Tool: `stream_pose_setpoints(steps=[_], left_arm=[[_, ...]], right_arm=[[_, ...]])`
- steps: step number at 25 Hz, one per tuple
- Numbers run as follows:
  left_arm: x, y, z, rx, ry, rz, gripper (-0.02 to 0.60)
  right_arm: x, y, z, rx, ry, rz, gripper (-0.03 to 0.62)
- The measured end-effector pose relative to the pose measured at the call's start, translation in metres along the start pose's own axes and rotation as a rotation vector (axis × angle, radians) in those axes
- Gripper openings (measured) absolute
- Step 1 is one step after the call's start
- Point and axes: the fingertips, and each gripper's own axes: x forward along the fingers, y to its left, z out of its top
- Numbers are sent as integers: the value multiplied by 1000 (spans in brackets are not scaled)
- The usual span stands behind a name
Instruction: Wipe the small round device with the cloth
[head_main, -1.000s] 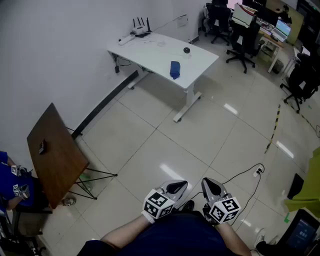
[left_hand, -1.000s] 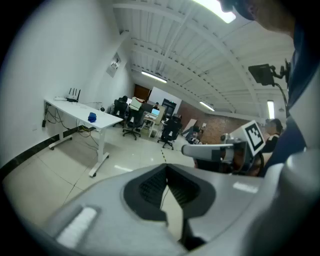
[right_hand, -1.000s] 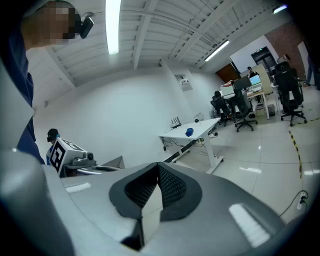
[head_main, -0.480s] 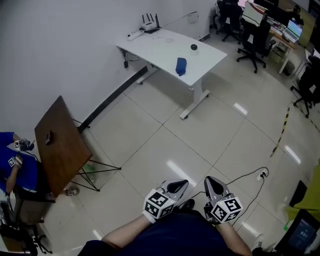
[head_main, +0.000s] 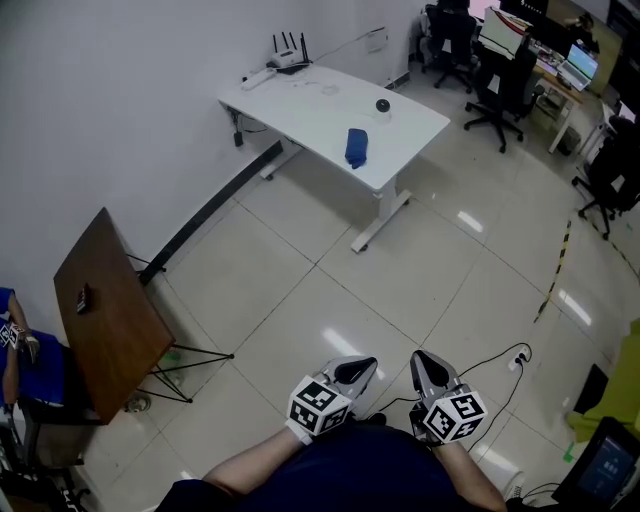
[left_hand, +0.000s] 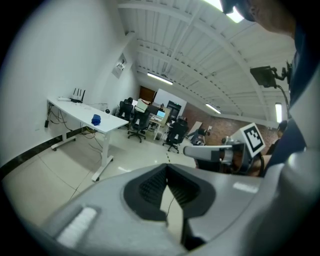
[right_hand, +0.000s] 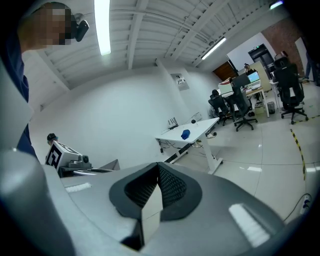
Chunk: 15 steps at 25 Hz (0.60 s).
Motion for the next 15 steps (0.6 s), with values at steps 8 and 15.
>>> stream_pose_setpoints(steps=[8, 15], left_arm=[[6, 81, 39, -27, 1, -77, 2], [2, 143, 64, -44, -10, -91, 2]], right_arm=[[79, 5, 25, -16, 30, -77, 11], [140, 17, 37, -38, 67, -91, 11]])
